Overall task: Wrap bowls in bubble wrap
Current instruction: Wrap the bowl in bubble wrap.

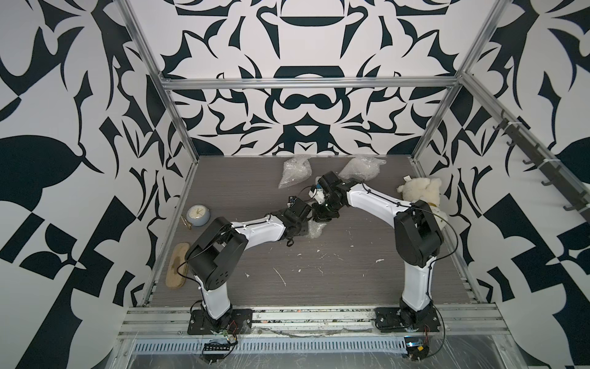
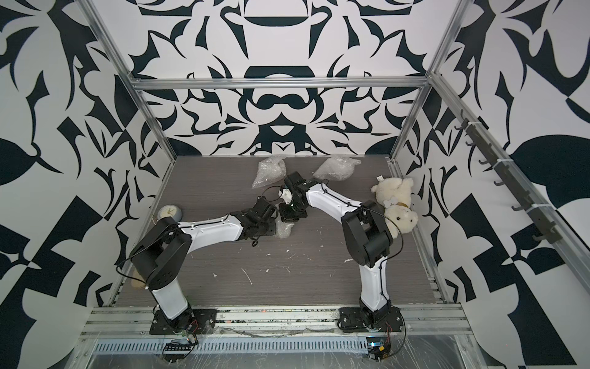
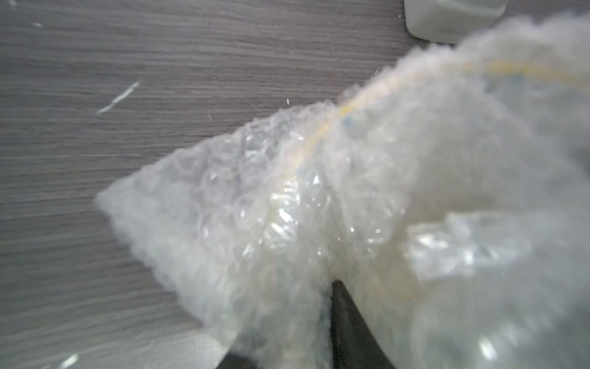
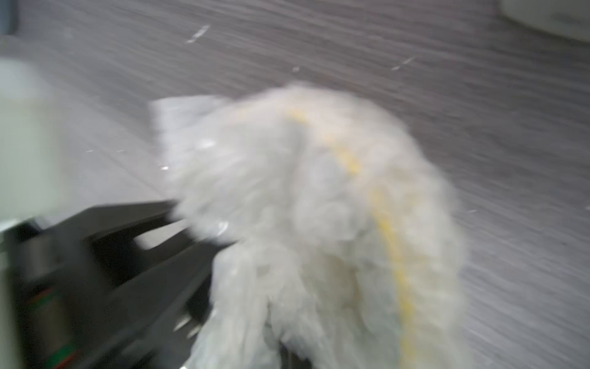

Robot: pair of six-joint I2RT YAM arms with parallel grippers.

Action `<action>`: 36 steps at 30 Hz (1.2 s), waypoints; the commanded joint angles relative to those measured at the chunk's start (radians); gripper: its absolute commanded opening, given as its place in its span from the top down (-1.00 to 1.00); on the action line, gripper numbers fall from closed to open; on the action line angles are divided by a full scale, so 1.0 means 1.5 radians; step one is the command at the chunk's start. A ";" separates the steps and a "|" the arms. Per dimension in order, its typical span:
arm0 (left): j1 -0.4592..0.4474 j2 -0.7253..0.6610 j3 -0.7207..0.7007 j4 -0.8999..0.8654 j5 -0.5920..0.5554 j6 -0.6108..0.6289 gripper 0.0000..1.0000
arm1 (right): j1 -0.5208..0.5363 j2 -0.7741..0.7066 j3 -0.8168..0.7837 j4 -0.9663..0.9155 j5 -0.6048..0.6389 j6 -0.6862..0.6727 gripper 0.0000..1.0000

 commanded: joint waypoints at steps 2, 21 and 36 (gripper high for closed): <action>-0.017 -0.042 0.002 -0.028 0.016 0.043 0.38 | 0.004 0.010 -0.029 0.027 0.051 -0.012 1.00; 0.049 0.005 0.019 0.056 0.180 0.052 0.37 | -0.002 0.001 -0.001 0.061 -0.069 0.040 0.99; 0.089 0.023 -0.004 0.140 0.288 0.024 0.37 | -0.008 0.110 0.042 0.053 -0.043 0.037 0.98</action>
